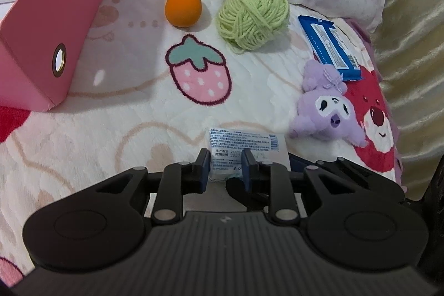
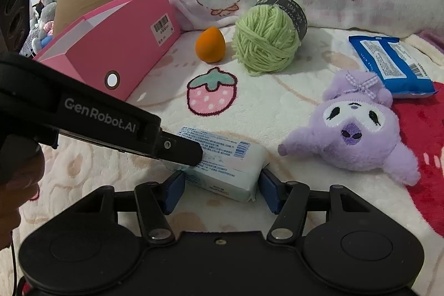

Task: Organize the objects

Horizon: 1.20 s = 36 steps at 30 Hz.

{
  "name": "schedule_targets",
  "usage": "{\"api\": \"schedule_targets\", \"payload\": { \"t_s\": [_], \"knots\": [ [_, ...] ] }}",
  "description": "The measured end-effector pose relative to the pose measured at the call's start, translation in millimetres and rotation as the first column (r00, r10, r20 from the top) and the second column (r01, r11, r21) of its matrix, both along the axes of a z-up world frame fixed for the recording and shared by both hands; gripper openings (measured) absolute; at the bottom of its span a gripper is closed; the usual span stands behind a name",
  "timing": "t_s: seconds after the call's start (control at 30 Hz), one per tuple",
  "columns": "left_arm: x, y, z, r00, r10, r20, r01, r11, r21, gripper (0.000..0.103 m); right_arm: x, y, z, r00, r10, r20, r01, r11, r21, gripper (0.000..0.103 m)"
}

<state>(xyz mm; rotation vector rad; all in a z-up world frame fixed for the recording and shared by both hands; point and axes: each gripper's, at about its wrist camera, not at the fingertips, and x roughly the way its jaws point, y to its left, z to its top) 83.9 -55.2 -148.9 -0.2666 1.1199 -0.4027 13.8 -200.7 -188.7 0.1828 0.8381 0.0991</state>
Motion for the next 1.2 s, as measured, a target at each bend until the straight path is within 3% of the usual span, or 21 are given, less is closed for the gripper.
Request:
{"api": "schedule_targets", "payload": {
  "t_s": [0.47,0.9,1.2],
  "knots": [
    [-27.1,-1.8,19.8,0.999,-0.027,0.020,0.027,0.999,0.019,0.022,-19.1,5.0,18.5,0.999,0.027,-0.017,-0.027,1.000,-0.009,0.065],
    [-53.0,15.8,47.3,0.999,-0.044,-0.001,0.044,0.999,-0.018,0.023,-46.6,18.8,47.8,1.000,0.030,-0.005,-0.030,1.000,0.010,0.067],
    [-63.1,34.4,69.9,0.997,-0.054,-0.058,0.052,0.998,-0.027,0.023,-57.2,37.5,73.3,0.998,0.069,-0.015,-0.069,0.998,-0.005,0.067]
  ]
}}
